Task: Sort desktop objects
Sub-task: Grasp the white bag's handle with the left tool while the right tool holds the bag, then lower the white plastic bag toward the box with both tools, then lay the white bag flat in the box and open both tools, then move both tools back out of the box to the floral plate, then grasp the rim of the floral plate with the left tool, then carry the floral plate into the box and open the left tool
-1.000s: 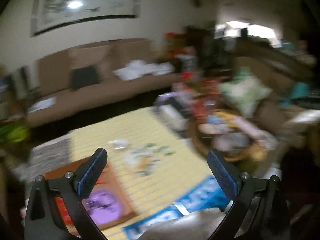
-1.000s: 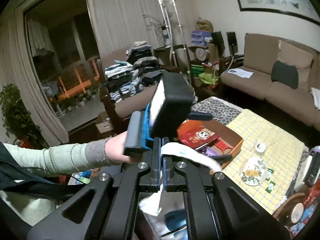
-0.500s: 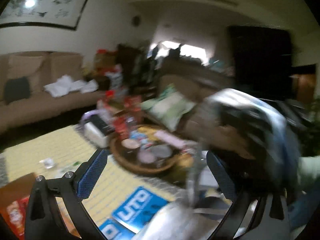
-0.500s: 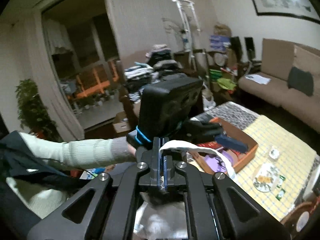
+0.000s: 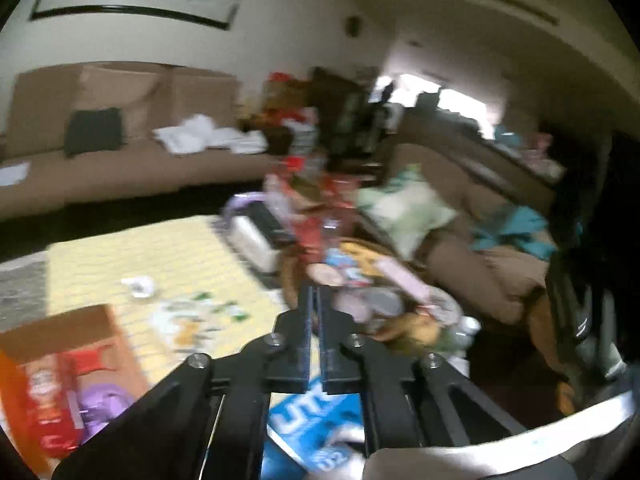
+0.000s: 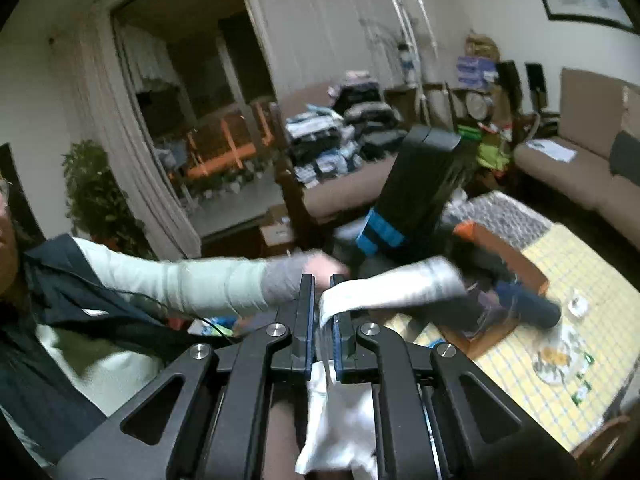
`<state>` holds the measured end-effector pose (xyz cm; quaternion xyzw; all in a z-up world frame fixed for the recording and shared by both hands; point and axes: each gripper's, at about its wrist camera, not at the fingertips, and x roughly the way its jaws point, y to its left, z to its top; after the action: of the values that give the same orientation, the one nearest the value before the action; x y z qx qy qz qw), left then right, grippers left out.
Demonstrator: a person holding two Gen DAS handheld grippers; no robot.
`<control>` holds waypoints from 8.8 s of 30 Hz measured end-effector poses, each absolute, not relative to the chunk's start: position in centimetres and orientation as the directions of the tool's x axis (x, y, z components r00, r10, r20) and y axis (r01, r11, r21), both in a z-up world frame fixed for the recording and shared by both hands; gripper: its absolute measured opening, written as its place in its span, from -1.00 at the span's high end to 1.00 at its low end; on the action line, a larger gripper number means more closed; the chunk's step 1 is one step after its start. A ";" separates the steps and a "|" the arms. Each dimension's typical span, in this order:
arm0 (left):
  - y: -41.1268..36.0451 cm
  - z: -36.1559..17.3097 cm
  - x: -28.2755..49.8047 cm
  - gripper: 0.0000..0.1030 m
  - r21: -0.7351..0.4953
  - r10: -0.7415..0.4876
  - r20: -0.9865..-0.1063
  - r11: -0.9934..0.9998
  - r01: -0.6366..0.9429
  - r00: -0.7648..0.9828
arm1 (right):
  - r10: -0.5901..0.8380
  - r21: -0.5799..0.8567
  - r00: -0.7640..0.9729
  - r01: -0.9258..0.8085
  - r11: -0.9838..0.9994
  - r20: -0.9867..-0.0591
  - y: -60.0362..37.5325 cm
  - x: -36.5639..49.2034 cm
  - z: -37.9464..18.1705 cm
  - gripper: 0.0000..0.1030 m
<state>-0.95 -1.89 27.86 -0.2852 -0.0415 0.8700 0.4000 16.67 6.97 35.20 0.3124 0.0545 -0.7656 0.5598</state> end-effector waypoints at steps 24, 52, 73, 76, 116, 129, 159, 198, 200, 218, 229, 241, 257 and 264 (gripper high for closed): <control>-13.7 43.3 -6.7 0.97 -0.147 0.342 -0.492 -0.939 -0.311 -0.800 | -0.737 0.494 -0.546 0.550 -0.673 -0.398 10.9 3.2 27.7 -0.71; -24.9 40.0 -15.2 0.97 -0.262 0.390 -0.546 -0.920 -0.291 -0.742 | -0.963 0.611 -0.092 0.756 -0.233 -0.254 -10.8 -9.4 17.2 0.93; -23.7 34.2 -18.9 0.97 -0.254 0.414 -0.611 -0.910 -0.329 -0.675 | -0.888 0.586 -0.244 0.678 -0.443 -0.390 -7.5 -13.8 13.9 0.96; -24.0 31.6 -20.4 0.97 -0.247 0.382 -0.646 -0.924 -0.292 -0.661 | -0.854 0.537 -0.238 0.691 -0.484 -0.463 -10.3 -13.8 13.0 0.95; -25.0 10.4 -19.6 -0.62 0.170 -0.069 -0.897 -0.966 -0.196 -0.437 | -0.435 0.347 -0.314 0.300 -0.889 -0.844 -7.8 -18.8 7.2 -0.02; -31.9 9.2 -11.6 -0.67 -0.496 0.276 -0.690 -0.854 0.159 -0.669 | -0.641 0.551 -0.415 0.328 -0.768 -0.646 -14.7 -25.9 12.7 -0.18; -22.7 11.0 -13.6 -1.00 -0.333 0.270 -0.727 -0.943 -0.019 -0.631 | -0.457 0.352 -0.355 0.322 -0.879 -0.816 2.0 -13.3 15.6 -1.00; 6.6 0.6 -31.8 0.55 0.054 0.072 -0.920 -0.950 -0.306 -0.386 | -0.289 0.295 -0.392 0.049 -0.954 -0.873 20.5 -17.6 -0.3 0.12; 6.8 0.1 -32.1 0.51 0.061 0.060 -0.928 -0.949 -0.308 -0.367 | -0.276 0.279 -0.384 0.050 -0.959 -0.881 20.2 -17.6 -0.3 0.12; 4.3 -3.0 -33.2 -0.16 -0.166 0.205 -0.946 -0.971 -0.170 -0.249 | -0.377 0.388 -0.312 0.030 -0.921 -0.872 20.3 -18.4 -1.5 0.12; 5.2 -3.3 -31.2 -0.42 -0.330 0.361 -0.915 -0.927 -0.178 -0.182 | -0.541 0.596 -0.298 -0.134 -0.792 -0.786 24.7 -17.9 -2.6 0.09; 6.5 -2.9 -29.7 -0.45 -0.379 0.406 -0.891 -0.911 -0.160 -0.204 | -0.490 0.578 -0.351 -0.214 -0.788 -0.798 25.2 -18.5 -2.5 -0.14; -0.1 14.2 -24.4 -0.31 -0.437 0.495 -0.768 -0.869 -0.232 -0.406 | -0.464 0.591 -0.533 -0.085 -0.803 -0.707 21.8 -16.3 11.0 -0.08; -10.4 19.0 -19.9 -0.31 -0.464 0.487 -0.743 -0.869 -0.171 -0.459 | -0.540 0.595 -0.529 0.080 -0.800 -0.654 12.5 -15.9 17.5 -0.08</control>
<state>-19.89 -10.42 19.01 -0.4817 -0.1641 0.8382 0.1961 -15.88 12.50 17.53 0.4484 -0.2565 -0.8359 0.1855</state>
